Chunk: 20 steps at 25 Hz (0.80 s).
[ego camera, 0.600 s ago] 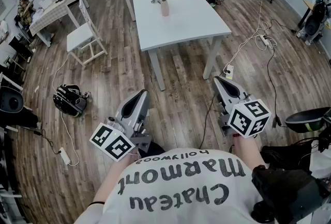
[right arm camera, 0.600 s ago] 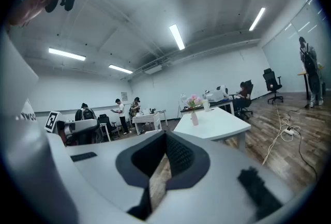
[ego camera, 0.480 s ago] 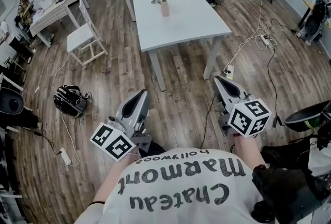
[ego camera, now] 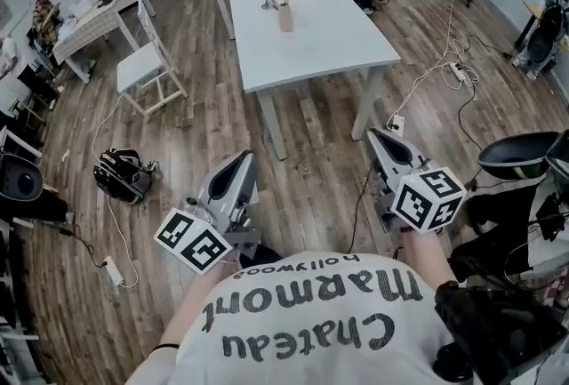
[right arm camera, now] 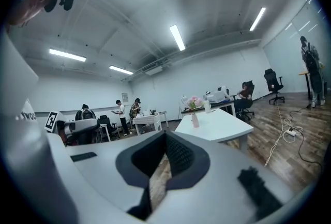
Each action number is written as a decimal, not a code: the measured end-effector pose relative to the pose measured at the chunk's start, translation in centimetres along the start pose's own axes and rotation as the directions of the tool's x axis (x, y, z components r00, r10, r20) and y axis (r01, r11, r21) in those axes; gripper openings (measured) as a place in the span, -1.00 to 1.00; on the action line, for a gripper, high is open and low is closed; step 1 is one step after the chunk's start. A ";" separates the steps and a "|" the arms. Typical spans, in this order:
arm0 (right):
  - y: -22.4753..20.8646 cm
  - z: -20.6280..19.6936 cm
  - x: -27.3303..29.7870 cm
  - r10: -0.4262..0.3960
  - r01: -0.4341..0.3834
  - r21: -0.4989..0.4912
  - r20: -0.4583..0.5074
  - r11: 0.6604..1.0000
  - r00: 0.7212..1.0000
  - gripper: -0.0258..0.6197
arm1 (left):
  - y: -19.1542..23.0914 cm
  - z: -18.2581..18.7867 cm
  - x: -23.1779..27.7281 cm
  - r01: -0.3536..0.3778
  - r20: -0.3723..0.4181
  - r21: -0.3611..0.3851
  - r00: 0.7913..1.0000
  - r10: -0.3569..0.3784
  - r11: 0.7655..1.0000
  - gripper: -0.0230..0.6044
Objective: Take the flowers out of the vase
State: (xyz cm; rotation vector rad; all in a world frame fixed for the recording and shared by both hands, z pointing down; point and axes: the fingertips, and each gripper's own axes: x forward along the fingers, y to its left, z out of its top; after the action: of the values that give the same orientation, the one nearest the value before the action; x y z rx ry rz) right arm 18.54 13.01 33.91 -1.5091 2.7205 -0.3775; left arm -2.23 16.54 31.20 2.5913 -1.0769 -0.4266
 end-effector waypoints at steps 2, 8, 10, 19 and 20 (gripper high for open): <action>-0.3 0.2 0.4 0.007 -0.008 0.008 0.010 1.000 1.000 -0.87 | 0.3 0.1 0.4 -0.003 -0.003 0.012 1.000 0.003 1.000 -0.92; -1.5 -0.7 2.7 0.018 -0.016 0.038 -0.041 0.999 0.999 -0.87 | 1.2 0.9 0.2 0.011 0.022 0.017 1.000 -0.011 1.000 -0.92; -2.0 -1.3 3.8 0.006 -0.004 0.044 -0.055 0.999 0.998 -0.87 | 1.6 0.9 -0.4 0.035 0.026 0.023 0.999 -0.036 0.999 -0.92; -3.8 -1.9 10.7 -0.059 0.063 0.046 -0.087 0.997 0.994 -0.87 | 10.6 0.9 4.3 0.024 -0.032 0.011 0.999 -0.023 1.000 -0.92; -4.1 -1.7 11.5 -0.073 0.077 0.039 -0.092 0.996 0.993 -0.87 | 11.5 1.0 5.4 0.031 -0.042 0.010 0.999 -0.031 0.999 -0.92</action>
State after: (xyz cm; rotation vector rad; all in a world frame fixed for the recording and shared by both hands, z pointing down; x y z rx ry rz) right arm 15.59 1.70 37.63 -1.6254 2.7094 -0.5138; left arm -6.25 4.78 33.87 2.6170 -1.0293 -0.3734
